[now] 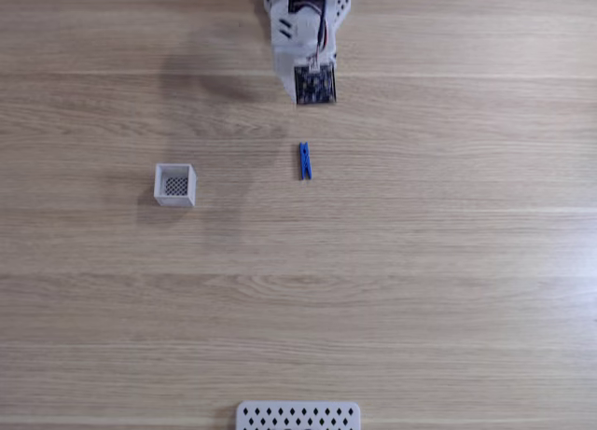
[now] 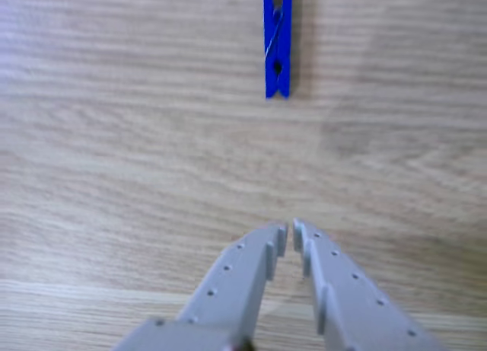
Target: Grasp a peg and put it in the crate.
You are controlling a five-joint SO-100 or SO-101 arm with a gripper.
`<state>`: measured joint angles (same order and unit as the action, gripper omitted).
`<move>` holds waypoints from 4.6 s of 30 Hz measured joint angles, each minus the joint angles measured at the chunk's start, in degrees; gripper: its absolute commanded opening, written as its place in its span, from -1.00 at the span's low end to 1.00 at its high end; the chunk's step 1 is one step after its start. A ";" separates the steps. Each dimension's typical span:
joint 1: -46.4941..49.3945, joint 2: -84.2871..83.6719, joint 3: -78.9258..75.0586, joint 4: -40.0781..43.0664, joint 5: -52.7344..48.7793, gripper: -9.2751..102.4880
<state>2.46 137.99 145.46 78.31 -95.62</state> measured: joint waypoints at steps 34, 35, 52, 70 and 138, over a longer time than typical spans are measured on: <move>0.79 -44.30 -25.05 -17.67 0.00 -0.37; 1.32 -44.47 -24.43 -18.11 0.00 -0.37; 3.78 -42.89 -18.63 -21.09 0.00 -0.88; 5.10 -25.14 -8.44 -47.02 -0.18 -0.85; 31.20 -41.40 0.97 -105.73 -0.18 -0.84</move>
<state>33.66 96.59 146.43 -27.42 -95.80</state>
